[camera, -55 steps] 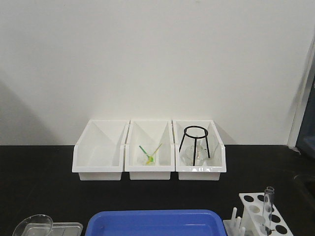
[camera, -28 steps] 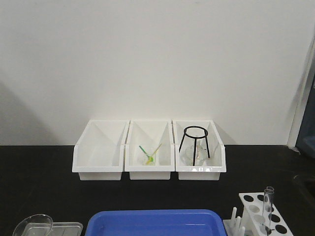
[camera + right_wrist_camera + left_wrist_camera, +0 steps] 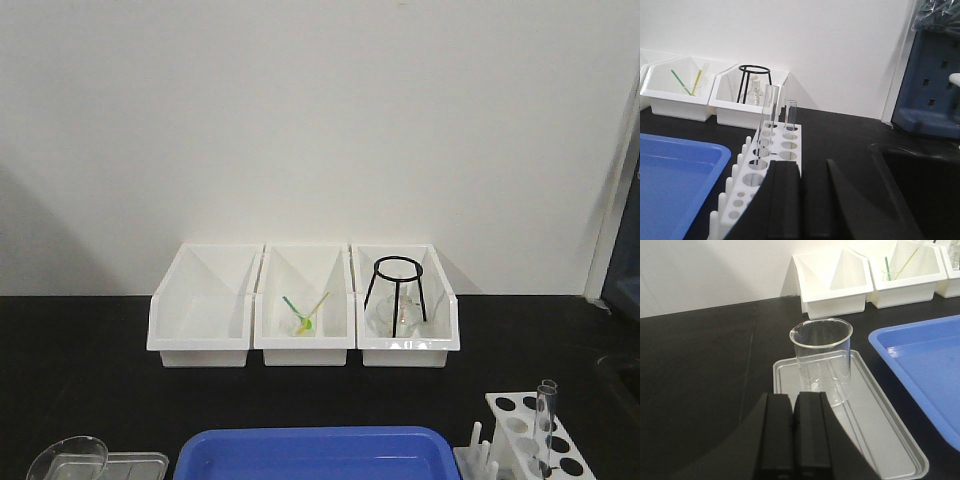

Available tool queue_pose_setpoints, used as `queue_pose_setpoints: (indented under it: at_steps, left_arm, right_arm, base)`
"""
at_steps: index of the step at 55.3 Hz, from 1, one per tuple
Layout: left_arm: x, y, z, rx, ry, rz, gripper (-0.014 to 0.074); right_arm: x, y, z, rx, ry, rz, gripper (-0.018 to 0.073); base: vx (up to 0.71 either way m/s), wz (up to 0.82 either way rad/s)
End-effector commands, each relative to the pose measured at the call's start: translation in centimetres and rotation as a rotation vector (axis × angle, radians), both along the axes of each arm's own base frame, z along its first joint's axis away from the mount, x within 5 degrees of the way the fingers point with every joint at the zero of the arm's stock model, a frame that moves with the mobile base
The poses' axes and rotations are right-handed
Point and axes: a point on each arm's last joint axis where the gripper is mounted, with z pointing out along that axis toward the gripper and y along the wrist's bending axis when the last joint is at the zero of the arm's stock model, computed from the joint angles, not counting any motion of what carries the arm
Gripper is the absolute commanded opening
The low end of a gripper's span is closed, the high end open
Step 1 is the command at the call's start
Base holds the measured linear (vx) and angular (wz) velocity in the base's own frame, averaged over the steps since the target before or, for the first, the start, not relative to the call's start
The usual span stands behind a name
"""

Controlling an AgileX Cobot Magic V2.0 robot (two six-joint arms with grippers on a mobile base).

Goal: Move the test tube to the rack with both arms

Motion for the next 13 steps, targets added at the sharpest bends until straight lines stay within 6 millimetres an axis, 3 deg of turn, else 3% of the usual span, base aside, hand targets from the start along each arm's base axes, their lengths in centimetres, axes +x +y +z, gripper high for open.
queue_pose_setpoints:
  at_steps: [1,13]
  left_arm:
    - [-0.08,0.02,1.70,-0.017,-0.119,0.005,0.0003]
    - [-0.08,0.02,1.70,-0.017,-0.119,0.005,0.0003]
  right_arm:
    - [-0.01,0.01,0.27,0.000,-0.075,0.000,-0.0011]
    - [0.00,0.01,0.19,0.000,-0.066,-0.001,-0.0011]
  base:
    - [0.00,0.00]
    - [0.00,0.00]
